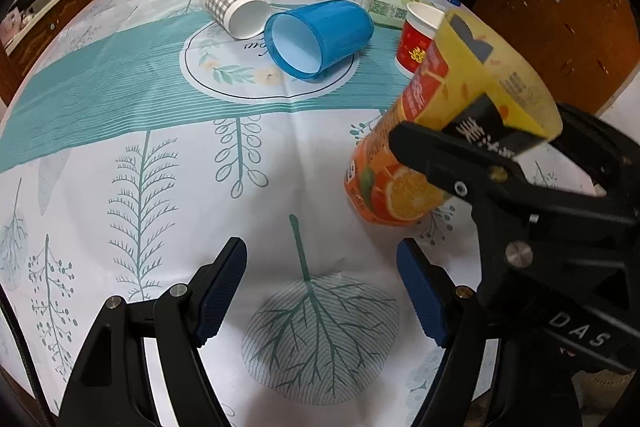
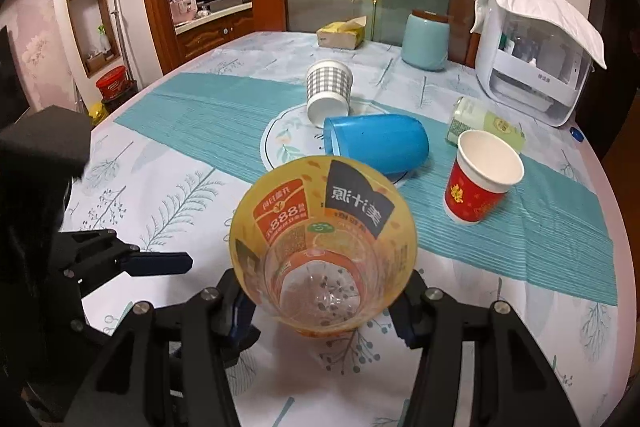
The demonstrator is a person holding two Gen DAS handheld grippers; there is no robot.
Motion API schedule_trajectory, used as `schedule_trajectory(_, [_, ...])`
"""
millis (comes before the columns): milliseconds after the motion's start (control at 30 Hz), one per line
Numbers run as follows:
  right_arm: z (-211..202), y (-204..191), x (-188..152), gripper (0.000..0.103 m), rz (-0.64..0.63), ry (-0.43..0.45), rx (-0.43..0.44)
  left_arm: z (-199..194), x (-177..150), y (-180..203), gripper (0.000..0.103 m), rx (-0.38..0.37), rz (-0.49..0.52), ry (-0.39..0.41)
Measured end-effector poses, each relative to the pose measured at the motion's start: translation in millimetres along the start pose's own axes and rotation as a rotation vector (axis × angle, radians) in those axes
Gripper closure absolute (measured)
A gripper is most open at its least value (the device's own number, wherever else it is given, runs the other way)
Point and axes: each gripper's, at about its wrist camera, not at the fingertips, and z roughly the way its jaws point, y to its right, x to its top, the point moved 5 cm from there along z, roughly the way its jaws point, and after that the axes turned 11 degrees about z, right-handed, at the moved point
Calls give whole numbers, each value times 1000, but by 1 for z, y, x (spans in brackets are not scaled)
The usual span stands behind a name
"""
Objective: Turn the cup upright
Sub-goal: 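Rotate the right gripper to turn the cup's open rim upward, then lower the upright cup onto the table and open the right gripper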
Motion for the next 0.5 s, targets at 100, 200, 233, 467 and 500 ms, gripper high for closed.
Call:
schedule_trajectory(100, [0, 1, 0, 46, 6, 0, -1, 2, -2, 2, 27, 9, 12, -9])
schedule_trajectory(200, [1, 1, 0, 37, 15, -8, 4, 2, -5, 1, 27, 6, 7, -20])
schedule_trajectory(233, [1, 2, 0, 35, 20, -8, 9, 2, -5, 0, 27, 4, 3, -23])
schedule_trajectory(467, [-5, 1, -5, 24, 28, -1, 13, -5, -9, -7, 27, 17, -24, -16])
schedule_trajectory(500, [-6, 1, -6, 24, 30, 1, 15, -7, -10, -8, 27, 19, -27, -13])
